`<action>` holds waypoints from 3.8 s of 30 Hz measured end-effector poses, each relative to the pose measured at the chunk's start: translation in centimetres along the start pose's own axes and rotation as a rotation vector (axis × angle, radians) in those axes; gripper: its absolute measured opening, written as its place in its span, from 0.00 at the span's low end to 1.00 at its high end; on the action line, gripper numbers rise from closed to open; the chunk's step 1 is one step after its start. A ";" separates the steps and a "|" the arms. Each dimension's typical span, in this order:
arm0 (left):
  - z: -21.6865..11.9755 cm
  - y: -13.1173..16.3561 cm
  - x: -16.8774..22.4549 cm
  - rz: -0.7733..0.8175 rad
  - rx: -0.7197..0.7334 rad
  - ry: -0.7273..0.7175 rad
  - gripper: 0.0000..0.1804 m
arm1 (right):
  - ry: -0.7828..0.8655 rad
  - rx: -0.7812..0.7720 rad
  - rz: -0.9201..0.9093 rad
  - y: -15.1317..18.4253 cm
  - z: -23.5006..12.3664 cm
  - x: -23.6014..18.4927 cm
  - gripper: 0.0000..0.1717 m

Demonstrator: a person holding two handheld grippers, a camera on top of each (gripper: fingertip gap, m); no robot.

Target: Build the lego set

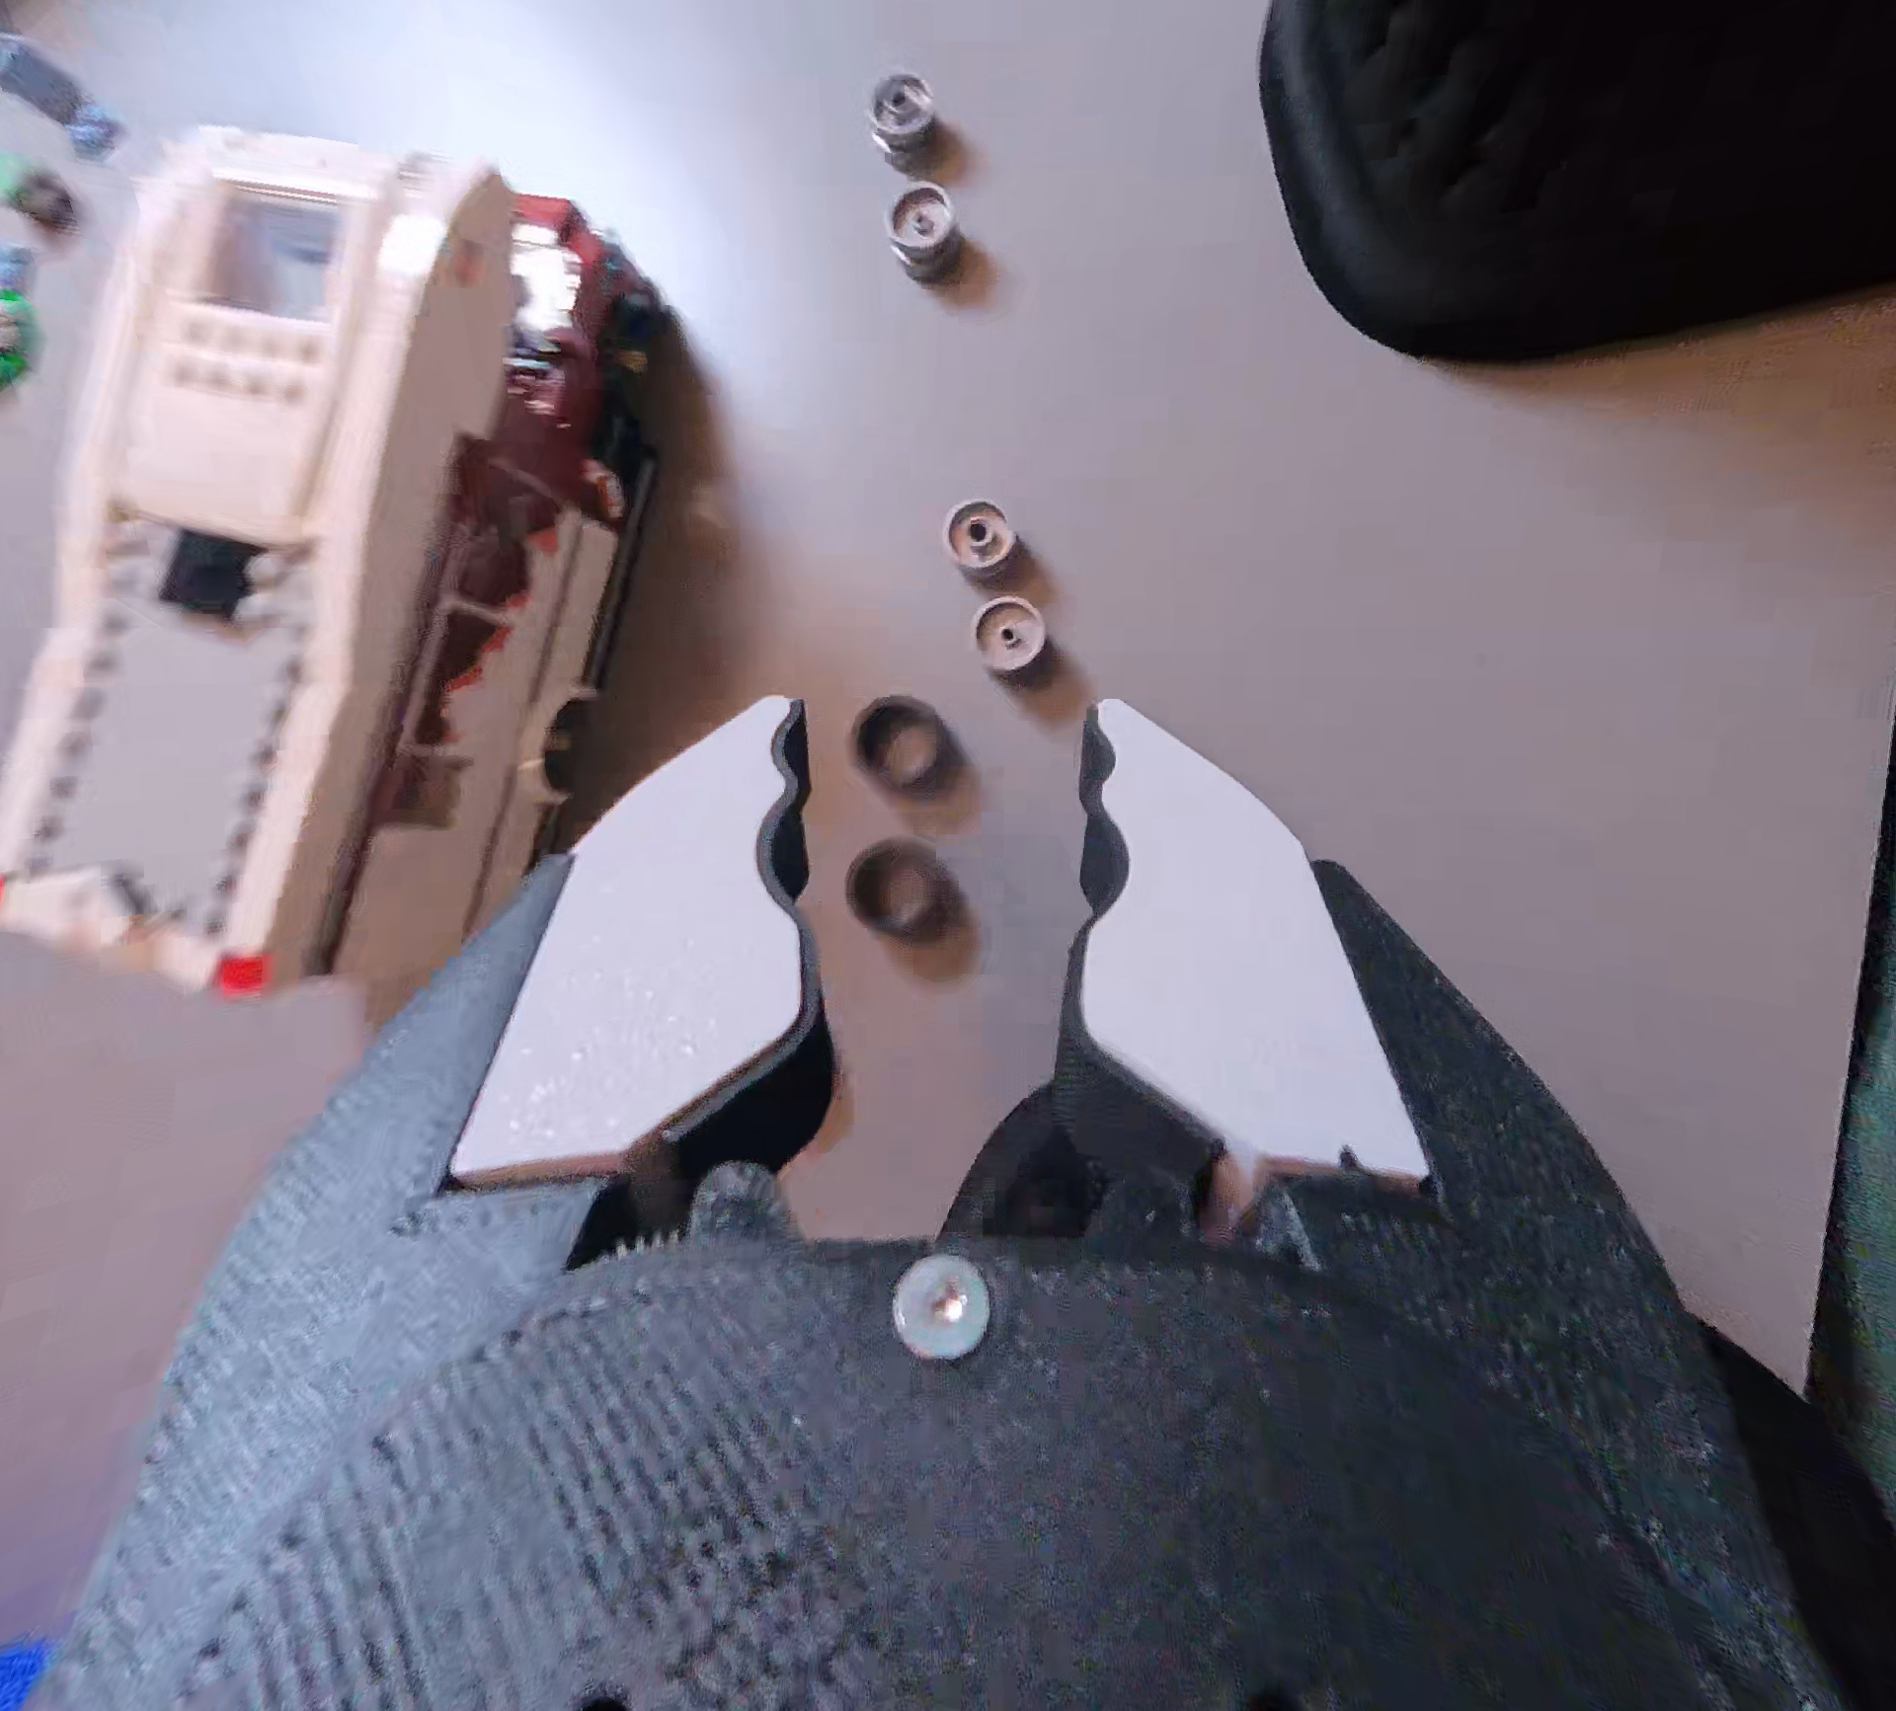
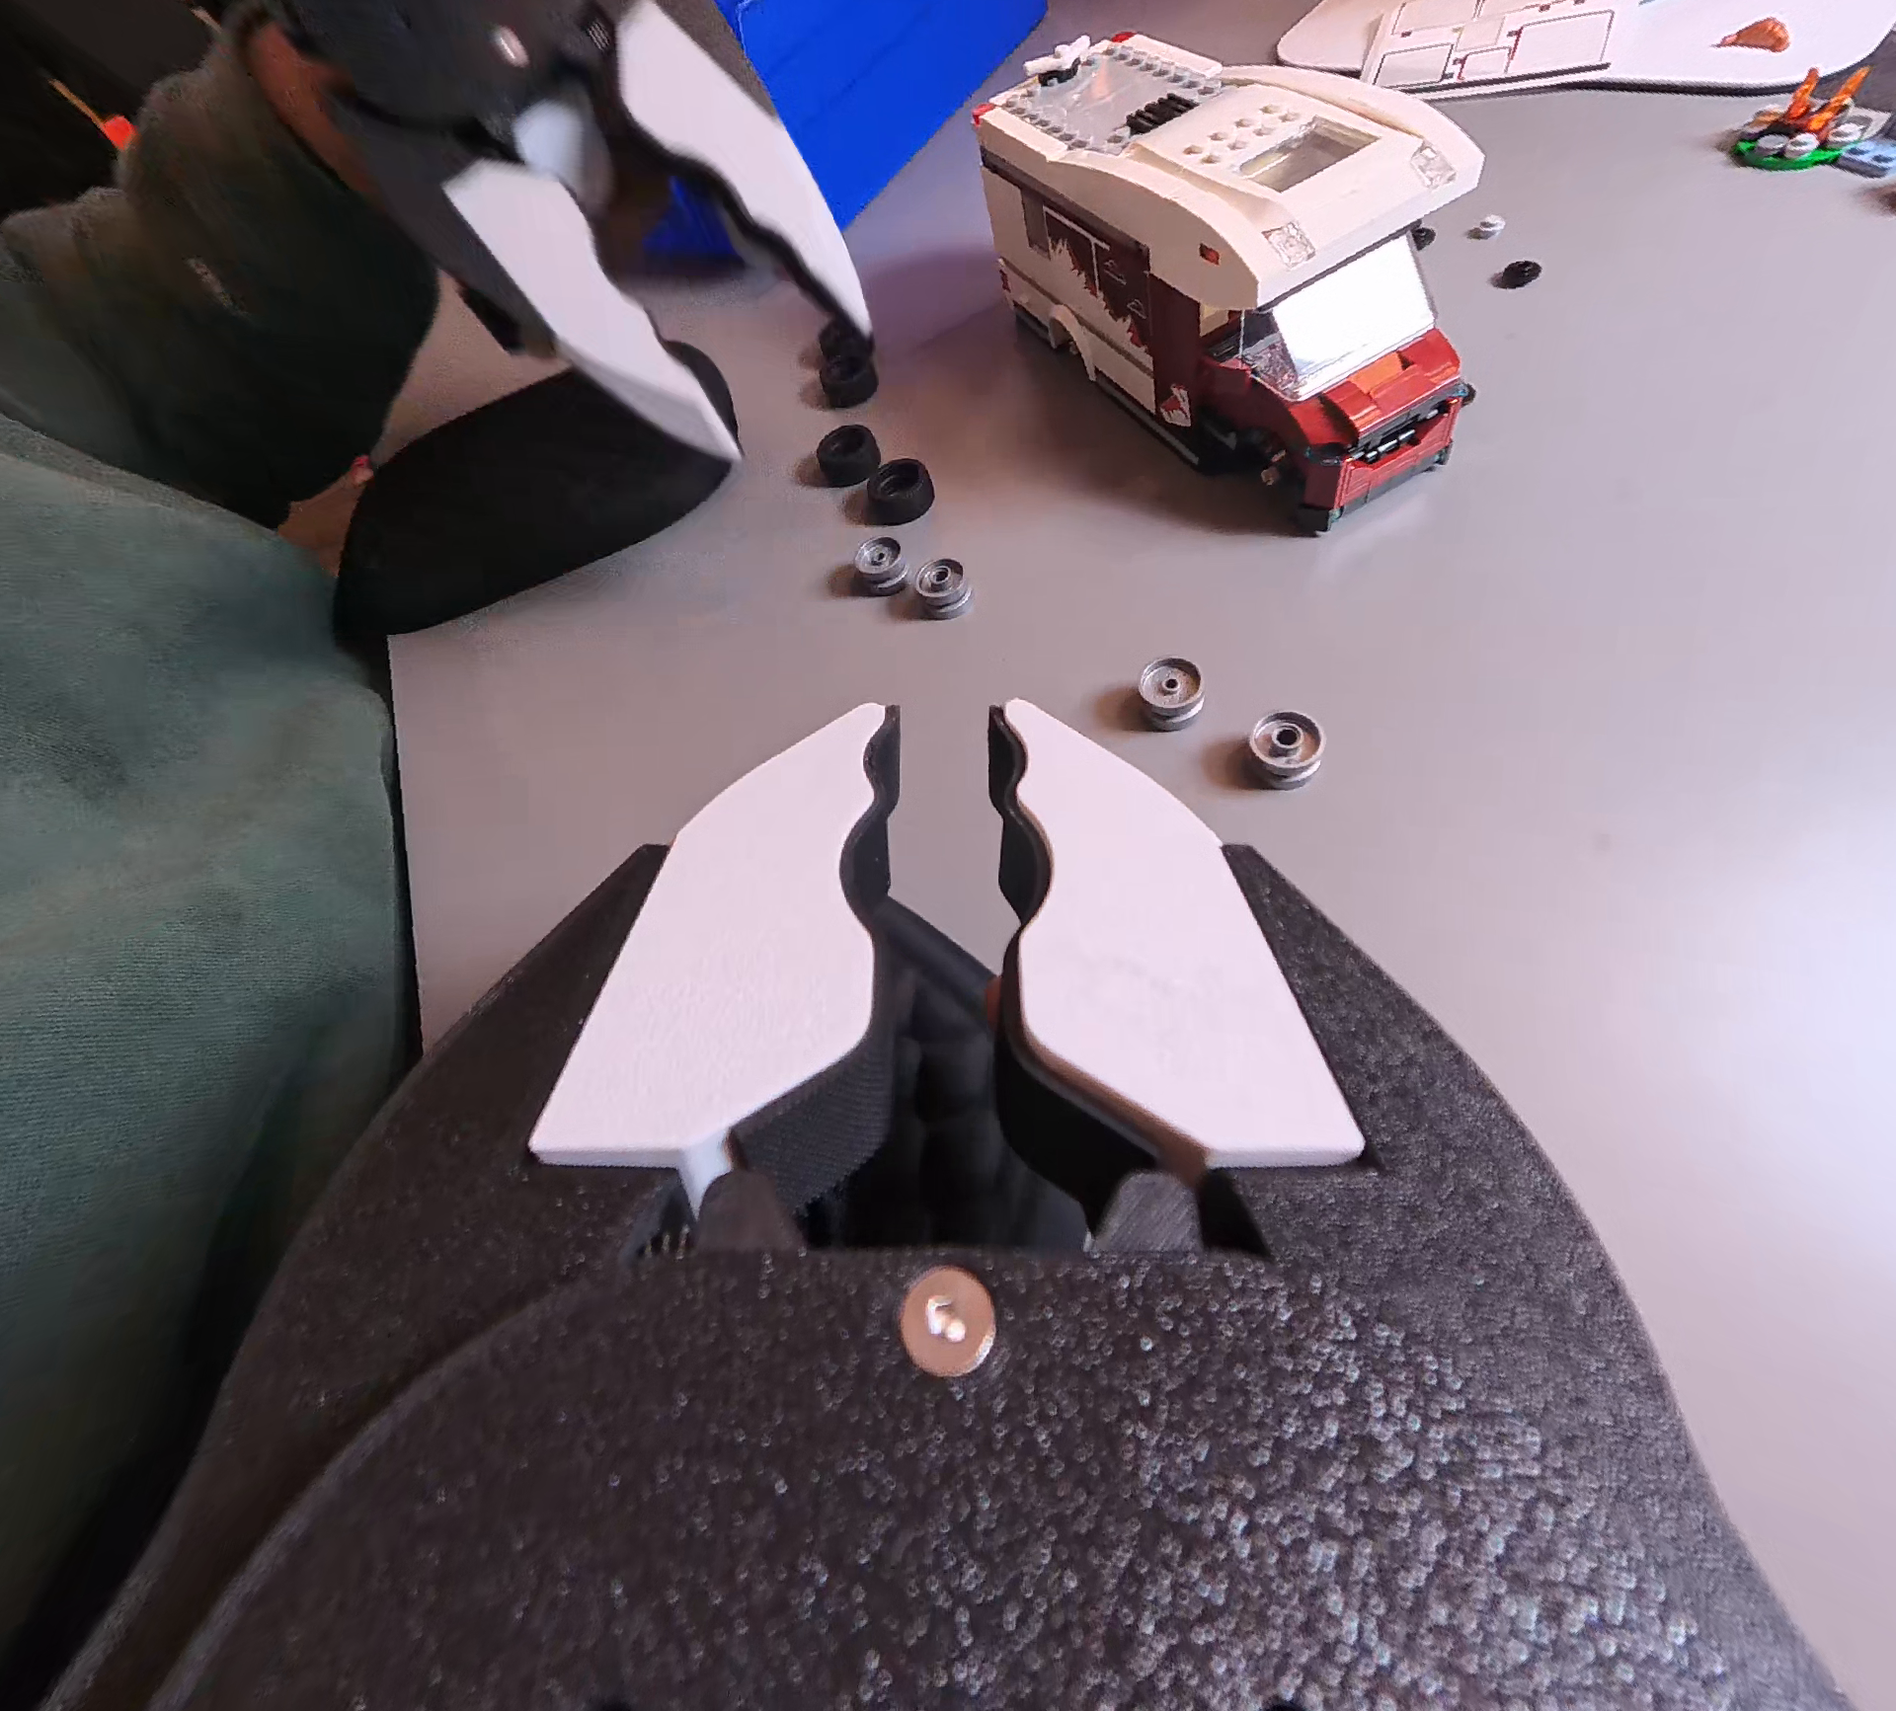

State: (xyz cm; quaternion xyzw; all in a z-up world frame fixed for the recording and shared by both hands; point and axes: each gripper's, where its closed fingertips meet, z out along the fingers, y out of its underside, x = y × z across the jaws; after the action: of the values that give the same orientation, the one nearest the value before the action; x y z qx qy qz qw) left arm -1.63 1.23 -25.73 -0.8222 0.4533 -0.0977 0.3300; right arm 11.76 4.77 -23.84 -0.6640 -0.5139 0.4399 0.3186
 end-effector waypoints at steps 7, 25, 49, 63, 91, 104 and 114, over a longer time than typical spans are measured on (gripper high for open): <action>-12.7 17.0 -8.4 -0.302 -0.341 -0.317 0.40 | 0.003 0.012 0.031 0.2 -0.5 0.9 0.09; -17.8 32.4 -8.9 -0.511 -0.410 -0.397 0.15 | -0.012 -0.057 0.008 -1.2 1.7 0.0 0.09; -1.9 12.6 -6.2 -0.102 0.018 0.092 0.16 | 0.002 -0.148 -0.262 0.0 8.3 -3.3 0.10; 0.2 3.7 3.7 0.123 0.107 0.300 0.12 | -0.062 -0.338 -0.447 0.7 11.6 -2.7 0.13; 2.7 4.7 3.4 0.091 0.003 0.229 0.13 | -0.146 -0.432 -0.552 1.4 12.7 -4.2 0.10; 1.5 1.2 3.4 0.194 0.240 0.156 0.19 | -0.298 -0.290 -0.382 0.2 12.3 -6.2 0.10; -1.3 -2.0 2.1 0.234 0.529 -0.012 0.14 | -0.726 0.033 0.349 -6.3 9.1 -7.0 0.10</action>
State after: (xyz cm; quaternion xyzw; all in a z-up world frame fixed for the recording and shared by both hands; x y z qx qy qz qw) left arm 0.36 -0.30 -23.79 -0.6503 0.5018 -0.1690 0.5447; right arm 0.30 -0.54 -20.25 -0.5377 -0.4654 0.7015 0.0474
